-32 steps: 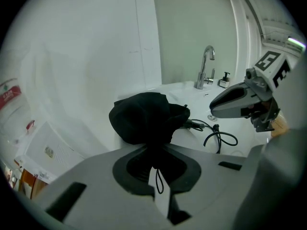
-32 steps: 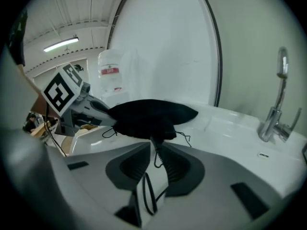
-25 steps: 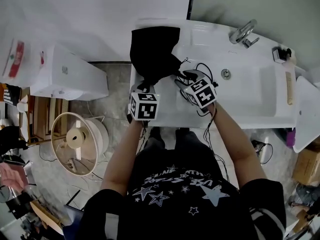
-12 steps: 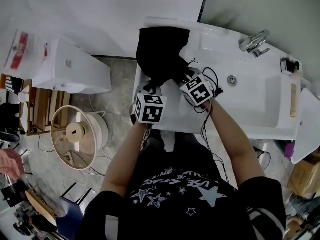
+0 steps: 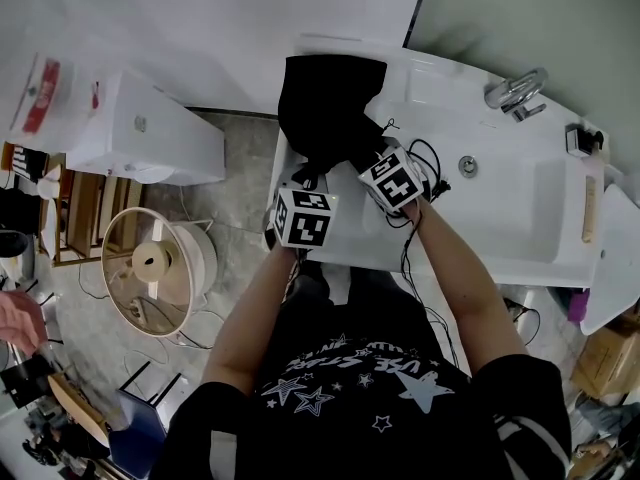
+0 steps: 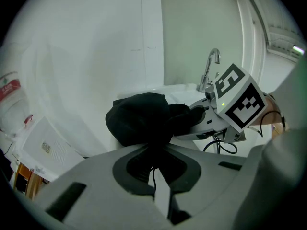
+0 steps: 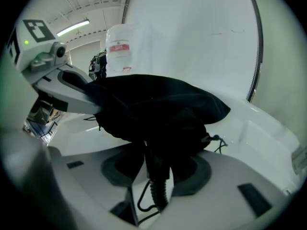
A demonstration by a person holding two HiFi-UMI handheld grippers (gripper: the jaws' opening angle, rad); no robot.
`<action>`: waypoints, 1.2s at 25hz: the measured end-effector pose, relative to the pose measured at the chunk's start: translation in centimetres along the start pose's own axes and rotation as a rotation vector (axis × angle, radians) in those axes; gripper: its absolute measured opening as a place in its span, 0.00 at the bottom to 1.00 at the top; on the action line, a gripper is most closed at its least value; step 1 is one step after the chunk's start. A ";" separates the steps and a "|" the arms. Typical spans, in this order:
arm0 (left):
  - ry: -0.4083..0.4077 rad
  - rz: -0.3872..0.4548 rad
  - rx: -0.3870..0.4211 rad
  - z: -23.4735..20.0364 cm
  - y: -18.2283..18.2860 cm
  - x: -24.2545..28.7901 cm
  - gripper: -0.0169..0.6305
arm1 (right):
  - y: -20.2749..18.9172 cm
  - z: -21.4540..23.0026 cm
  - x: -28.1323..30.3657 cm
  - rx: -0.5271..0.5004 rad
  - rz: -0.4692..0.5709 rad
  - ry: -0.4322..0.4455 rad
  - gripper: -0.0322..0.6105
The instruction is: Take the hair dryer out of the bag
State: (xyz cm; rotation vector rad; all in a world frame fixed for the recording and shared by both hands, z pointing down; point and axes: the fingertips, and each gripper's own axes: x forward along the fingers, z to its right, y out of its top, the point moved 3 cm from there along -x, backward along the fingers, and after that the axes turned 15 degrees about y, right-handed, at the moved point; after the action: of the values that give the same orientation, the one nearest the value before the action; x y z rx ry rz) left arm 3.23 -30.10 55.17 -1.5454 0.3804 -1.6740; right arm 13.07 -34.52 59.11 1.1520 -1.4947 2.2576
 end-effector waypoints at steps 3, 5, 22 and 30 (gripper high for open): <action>-0.001 0.003 0.001 -0.2 0.2 0.1 0.05 | 0.1 -0.1 -0.7 0.008 0.012 0.005 0.30; 0.002 0.005 0.001 -0.4 0.3 0.2 0.05 | 0.4 -0.1 -1.2 -0.006 0.015 0.016 0.30; 0.019 0.012 0.002 -0.6 0.2 -0.5 0.05 | -2.1 -2.4 -6.7 -0.026 0.010 0.056 0.30; 0.052 0.013 -0.006 -1.8 0.1 -0.6 0.05 | -3.2 -2.2 -8.4 -0.023 0.016 0.056 0.30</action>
State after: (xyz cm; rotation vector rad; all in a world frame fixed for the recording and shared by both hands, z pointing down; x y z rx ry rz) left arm 1.52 -30.26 54.27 -1.5027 0.4215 -1.7075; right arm 19.44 -29.09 55.11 1.0645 -1.5102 2.2575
